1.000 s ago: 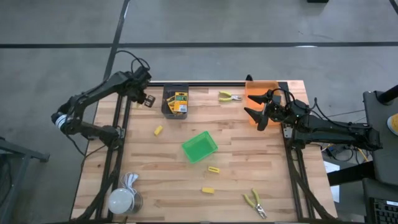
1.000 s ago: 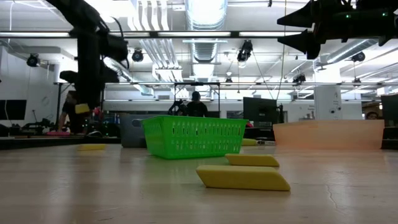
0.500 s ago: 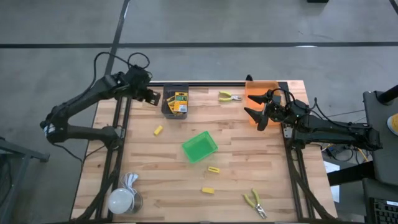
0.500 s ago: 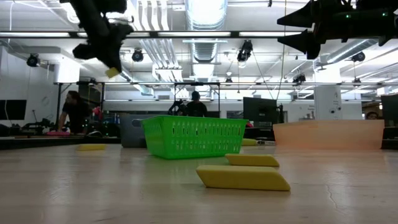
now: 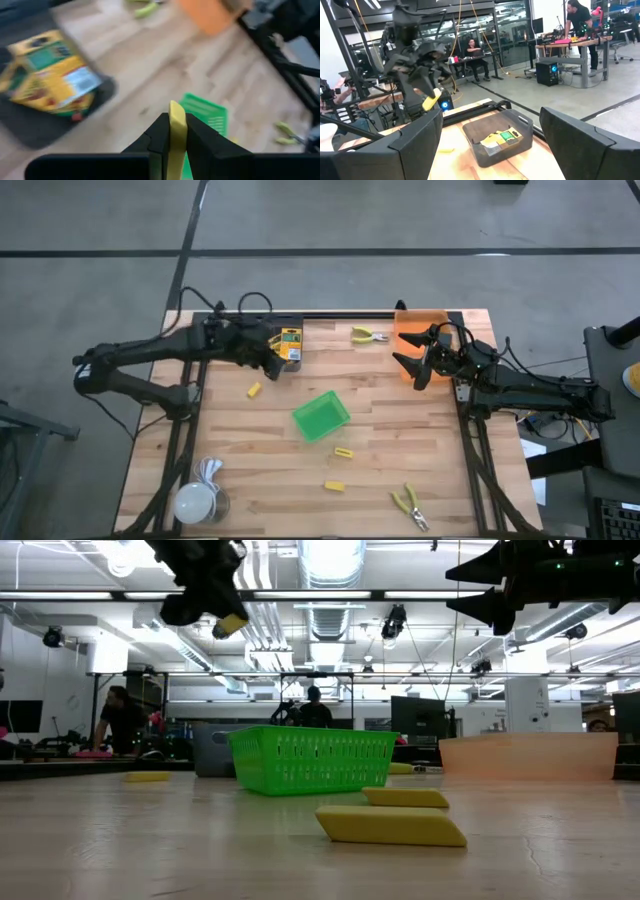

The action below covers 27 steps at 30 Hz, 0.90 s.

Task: Pick & Place School Supplies
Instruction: Put the yellow eraser into the green bin

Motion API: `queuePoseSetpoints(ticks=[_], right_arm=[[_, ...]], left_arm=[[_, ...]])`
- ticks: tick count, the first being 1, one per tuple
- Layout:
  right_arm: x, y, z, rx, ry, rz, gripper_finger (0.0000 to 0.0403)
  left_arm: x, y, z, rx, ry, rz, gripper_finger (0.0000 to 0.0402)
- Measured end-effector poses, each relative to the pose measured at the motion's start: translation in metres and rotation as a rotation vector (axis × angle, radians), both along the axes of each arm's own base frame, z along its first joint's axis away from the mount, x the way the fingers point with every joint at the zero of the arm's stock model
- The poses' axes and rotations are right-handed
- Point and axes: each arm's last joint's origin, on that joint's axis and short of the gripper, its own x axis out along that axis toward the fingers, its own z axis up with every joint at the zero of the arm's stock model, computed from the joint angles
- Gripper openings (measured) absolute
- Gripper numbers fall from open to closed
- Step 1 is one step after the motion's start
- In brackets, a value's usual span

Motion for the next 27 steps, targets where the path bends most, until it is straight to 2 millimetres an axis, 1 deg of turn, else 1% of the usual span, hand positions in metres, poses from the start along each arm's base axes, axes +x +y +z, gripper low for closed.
queuePoseSetpoints(ticks=[3,8,13,17,22,27], right_arm=[[0.0,0.0,0.0,0.0,0.001,0.0,0.0327],[0.0,0.0,0.0,0.0,0.0,0.0,0.0327],[0.0,0.0,0.0,0.0,0.001,0.0,0.0327],[0.0,0.0,0.0,0.0,0.0,0.0,0.0327],[0.0,0.0,0.0,0.0,0.001,0.0,0.0327],[0.0,0.0,0.0,0.0,0.001,0.0,0.0327]], left_arm=[[0.017,-0.007,-0.007,-0.007,-0.045,-0.059,0.0048],[0.045,-0.016,-0.023,-0.026,-0.044,-0.132,0.0048],[0.074,-0.023,-0.046,-0.06,-0.031,-0.198,0.0048],[0.094,-0.03,-0.067,-0.112,-0.009,-0.193,0.0048],[0.109,-0.036,-0.092,-0.168,0.052,-0.163,0.0049],[0.116,-0.042,-0.107,-0.194,0.096,-0.155,0.0049]])
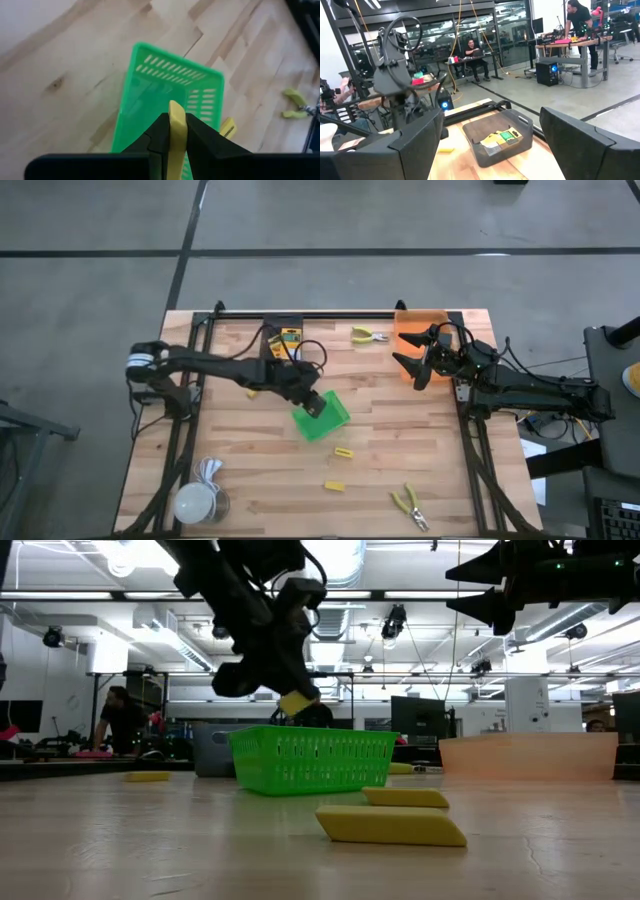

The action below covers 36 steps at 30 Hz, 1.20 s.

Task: Pick & Place School Supplies
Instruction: Put the yellow eraser into the green bin

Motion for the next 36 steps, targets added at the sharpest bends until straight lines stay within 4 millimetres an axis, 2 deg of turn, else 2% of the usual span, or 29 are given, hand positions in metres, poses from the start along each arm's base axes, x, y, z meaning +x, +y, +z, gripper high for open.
queuePoseSetpoints(ticks=[12,20,31,36], right_arm=[[0.0,0.0,0.0,0.0,0.0,0.0,0.0327],[0.0,0.0,0.0,0.0,0.0,0.0,0.0327],[0.0,0.0,0.0,0.0,0.0,0.0,0.0327],[0.0,0.0,0.0,0.0,0.0,0.0,0.0327]], left_arm=[[0.006,-0.002,-0.028,0.005,0.11,-0.018,0.0051],[0.007,-0.002,-0.031,-0.011,0.124,-0.006,0.0077],[0.007,-0.002,-0.031,-0.03,0.122,0.018,0.0084],[0.008,-0.002,-0.027,-0.03,0.093,0.018,0.0099]])
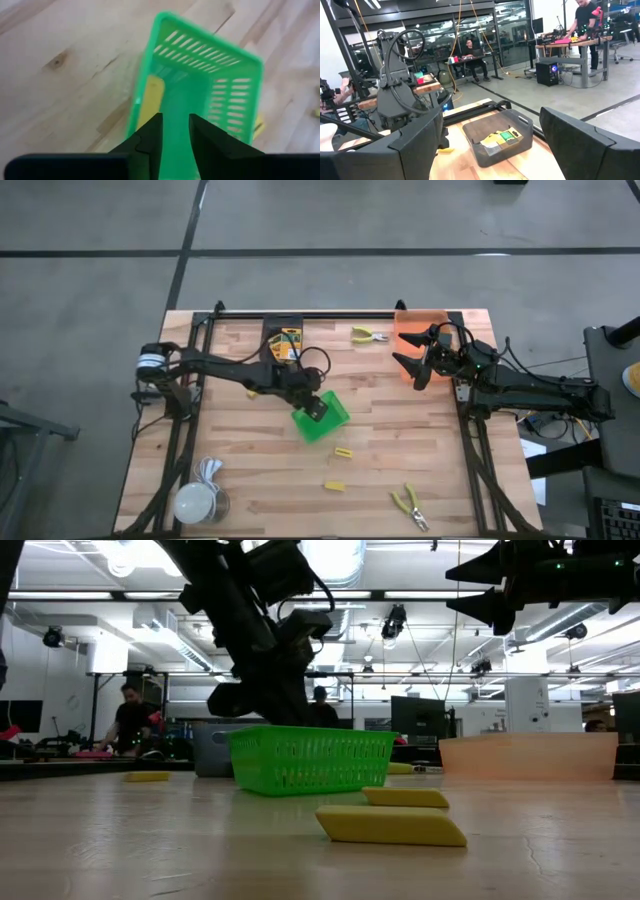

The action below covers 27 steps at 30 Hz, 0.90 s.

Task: Pick & Place School Supplies
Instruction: Put the yellow eraser into the green bin

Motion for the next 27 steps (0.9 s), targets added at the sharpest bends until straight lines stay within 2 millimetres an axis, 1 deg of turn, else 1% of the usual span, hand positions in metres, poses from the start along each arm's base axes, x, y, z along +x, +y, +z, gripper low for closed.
queuePoseSetpoints(ticks=[6,10,14,24,27], right_arm=[[0.0,0.0,0.0,0.0,0.0,0.0,0.0327],[0.0,0.0,0.0,0.0,0.0,0.0,0.0327],[0.0,0.0,0.0,0.0,-0.001,0.0,0.0327],[0.0,0.0,0.0,0.0,0.001,0.0,0.0327],[0.0,0.0,0.0,0.0,0.0,0.0,0.0327]], left_arm=[[0.001,0.0,0.013,0.035,-0.086,-0.033,0.0132],[0.001,0.0,0.021,0.063,-0.136,-0.056,0.0146],[0.0,0.0,0.03,0.09,-0.178,-0.072,0.0146],[-0.014,0.002,0.072,0.28,-0.338,-0.073,0.0147],[-0.018,0.003,0.079,0.33,-0.355,-0.074,0.0147]])
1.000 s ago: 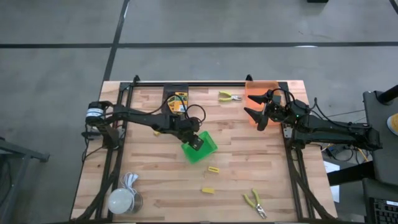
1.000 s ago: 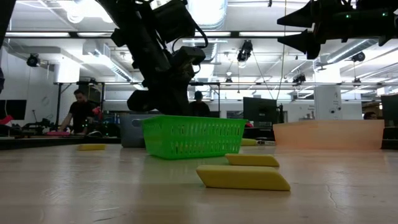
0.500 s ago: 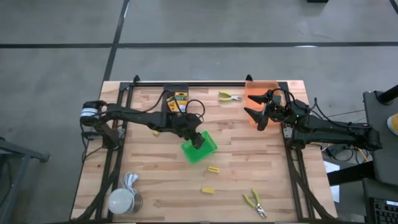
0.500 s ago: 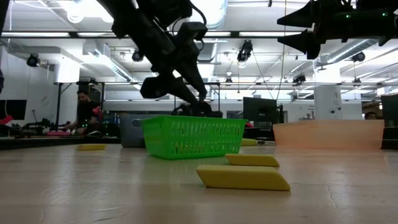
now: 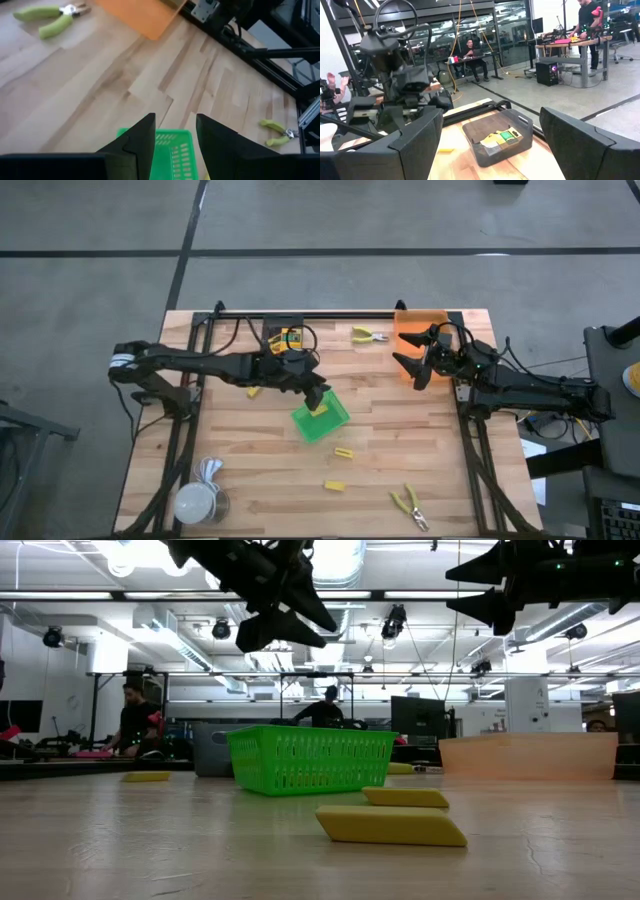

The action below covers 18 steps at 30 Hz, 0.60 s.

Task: Pick & Place School Supplies
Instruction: Put the yellow eraser into the green bin

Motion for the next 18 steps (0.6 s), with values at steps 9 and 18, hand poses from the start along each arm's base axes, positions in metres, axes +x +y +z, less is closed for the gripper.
queuePoseSetpoints(ticks=[9,18], right_arm=[[0.0,0.0,0.0,0.0,0.0,0.0,0.0327],[0.0,0.0,0.0,0.0,0.0,0.0,0.0327]], left_arm=[[-0.0033,0.0009,0.0034,0.047,0.0,0.012,0.0147],[-0.0041,0.0007,0.0003,0.06,0.012,0.006,0.0147]])
